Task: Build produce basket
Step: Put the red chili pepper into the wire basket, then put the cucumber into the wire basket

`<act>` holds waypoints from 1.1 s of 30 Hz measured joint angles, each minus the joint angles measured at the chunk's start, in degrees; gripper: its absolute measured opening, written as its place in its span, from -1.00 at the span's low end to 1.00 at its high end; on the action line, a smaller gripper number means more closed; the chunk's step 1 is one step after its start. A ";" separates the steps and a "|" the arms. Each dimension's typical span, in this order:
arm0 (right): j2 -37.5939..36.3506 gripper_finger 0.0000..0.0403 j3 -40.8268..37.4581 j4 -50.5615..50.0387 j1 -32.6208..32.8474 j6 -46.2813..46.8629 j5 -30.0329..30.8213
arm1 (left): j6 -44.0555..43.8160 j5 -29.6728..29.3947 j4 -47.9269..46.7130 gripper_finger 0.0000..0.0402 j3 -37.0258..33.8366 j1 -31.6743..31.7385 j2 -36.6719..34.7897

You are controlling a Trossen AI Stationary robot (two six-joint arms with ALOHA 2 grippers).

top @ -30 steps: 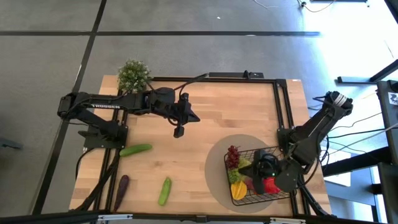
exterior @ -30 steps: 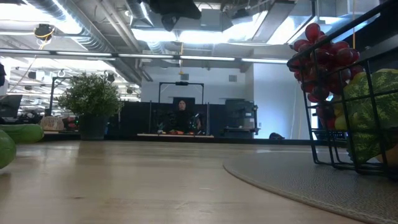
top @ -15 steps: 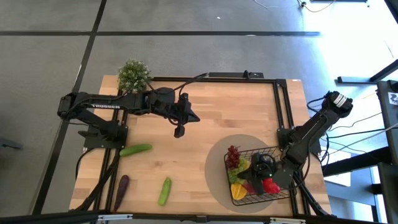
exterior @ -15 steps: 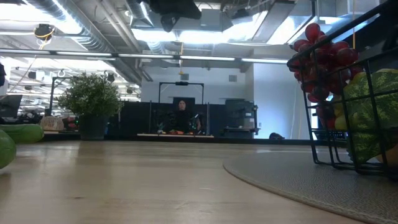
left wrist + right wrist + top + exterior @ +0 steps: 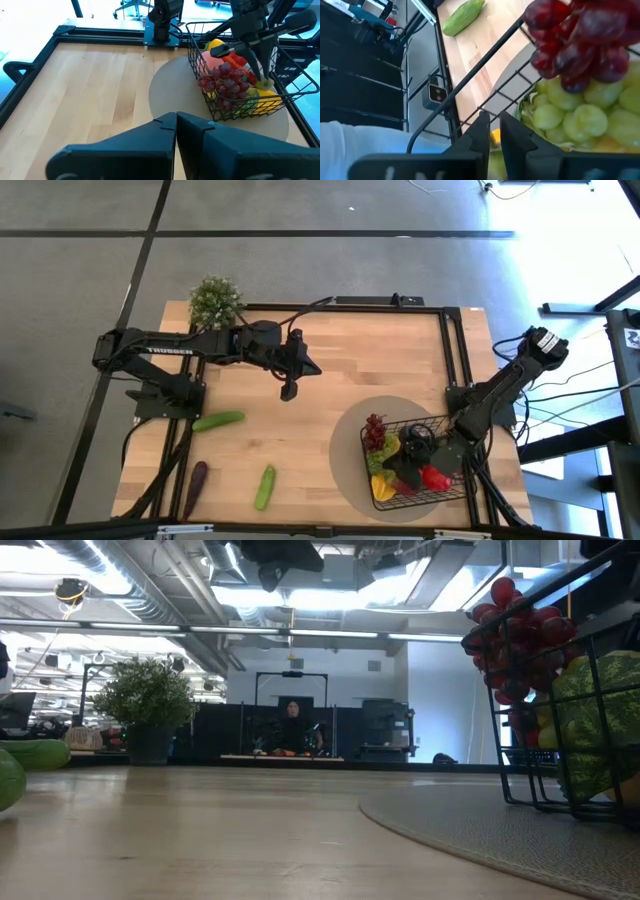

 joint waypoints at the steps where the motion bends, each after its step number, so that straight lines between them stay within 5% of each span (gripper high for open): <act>1: 0.00 -0.80 0.00 -0.01 -0.31 0.00 0.01 | 0.00 0.00 -0.02 -1.00 0.00 0.00 0.00; 10: -0.01 -0.63 0.96 0.11 -1.56 -2.62 -0.51 | -0.20 -0.40 -0.14 -1.00 0.00 0.00 0.00; 13: -0.89 -0.64 2.48 0.32 -1.54 -5.12 -5.66 | -1.90 -0.59 -1.66 -1.00 0.10 0.00 -0.04; 21: -3.02 -0.72 9.16 -0.96 -1.85 -15.11 -5.79 | -7.01 -4.47 -25.62 -1.00 7.03 -1.69 -3.83; 33: -5.41 -0.72 25.76 -38.60 -4.90 -20.90 -1.57 | -33.73 -12.18 -52.30 -1.00 17.02 -9.21 -4.01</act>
